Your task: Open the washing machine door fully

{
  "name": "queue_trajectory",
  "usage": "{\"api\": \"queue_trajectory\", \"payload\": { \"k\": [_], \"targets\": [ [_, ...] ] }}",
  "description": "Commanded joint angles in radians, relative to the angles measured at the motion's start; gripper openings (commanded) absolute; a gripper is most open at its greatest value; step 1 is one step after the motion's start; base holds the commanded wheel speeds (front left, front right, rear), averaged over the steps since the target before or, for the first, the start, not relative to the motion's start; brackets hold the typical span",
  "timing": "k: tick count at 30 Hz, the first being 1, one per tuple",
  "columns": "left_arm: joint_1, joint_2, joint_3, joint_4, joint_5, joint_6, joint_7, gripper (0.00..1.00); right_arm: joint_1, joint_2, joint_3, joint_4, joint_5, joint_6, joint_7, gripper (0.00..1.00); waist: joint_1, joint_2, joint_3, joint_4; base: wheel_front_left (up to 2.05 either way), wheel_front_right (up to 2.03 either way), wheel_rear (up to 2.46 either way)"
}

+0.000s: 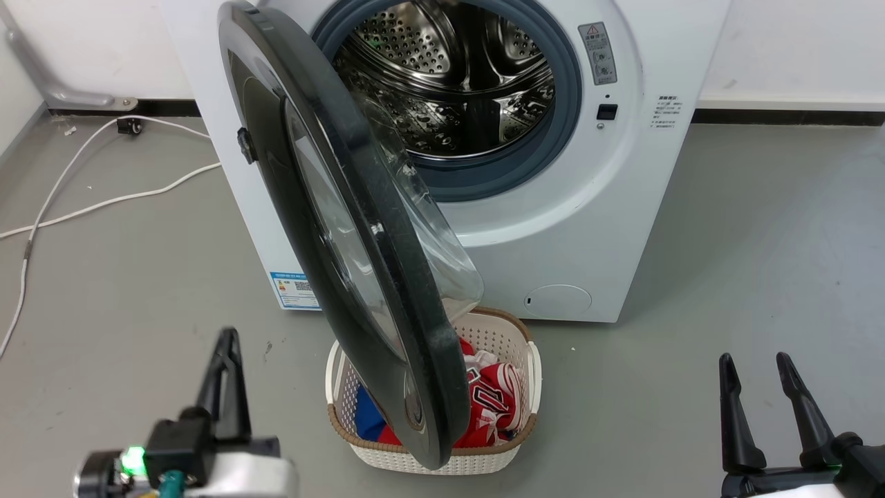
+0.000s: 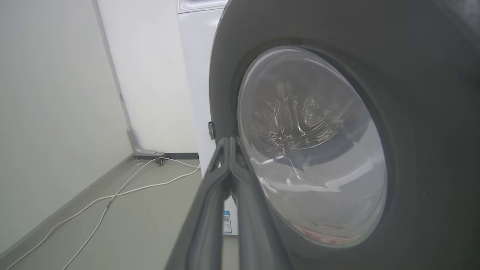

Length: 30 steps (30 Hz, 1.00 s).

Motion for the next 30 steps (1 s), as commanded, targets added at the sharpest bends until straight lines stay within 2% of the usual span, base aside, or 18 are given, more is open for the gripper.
{"api": "queue_trajectory", "payload": {
  "k": [1,7,12,20,30],
  "targets": [
    [-0.029,0.014,0.013,-0.023,0.003,0.000,-0.002,0.00,-0.006,0.004,0.004,0.001,0.005,0.000,-0.002,1.00,0.0000,-0.0001,0.000,-0.001,0.00,0.00,0.00],
    [-0.122,0.047,0.017,-0.148,0.027,-0.011,-0.002,0.00,-0.011,0.004,0.012,-0.002,0.004,0.000,-0.002,1.00,0.0000,-0.0001,-0.002,-0.002,0.00,0.00,0.00],
    [-0.211,0.070,-0.049,-0.274,0.059,-0.042,-0.002,0.00,-0.013,0.004,0.016,-0.005,0.002,0.000,-0.002,1.00,0.0000,-0.0001,0.000,-0.001,0.00,0.00,0.00],
    [-0.341,0.084,-0.249,-0.399,0.117,-0.099,-0.002,0.00,-0.015,0.004,0.033,-0.004,-0.003,0.000,-0.002,1.00,0.0000,-0.0001,0.004,-0.007,0.00,0.00,0.00],
    [-0.383,0.065,-0.495,-0.351,0.120,-0.144,-0.002,0.00,-0.014,0.004,0.045,-0.005,-0.003,0.000,-0.002,1.00,0.0000,-0.0001,0.008,-0.019,0.00,0.00,0.00]
  ]
}}
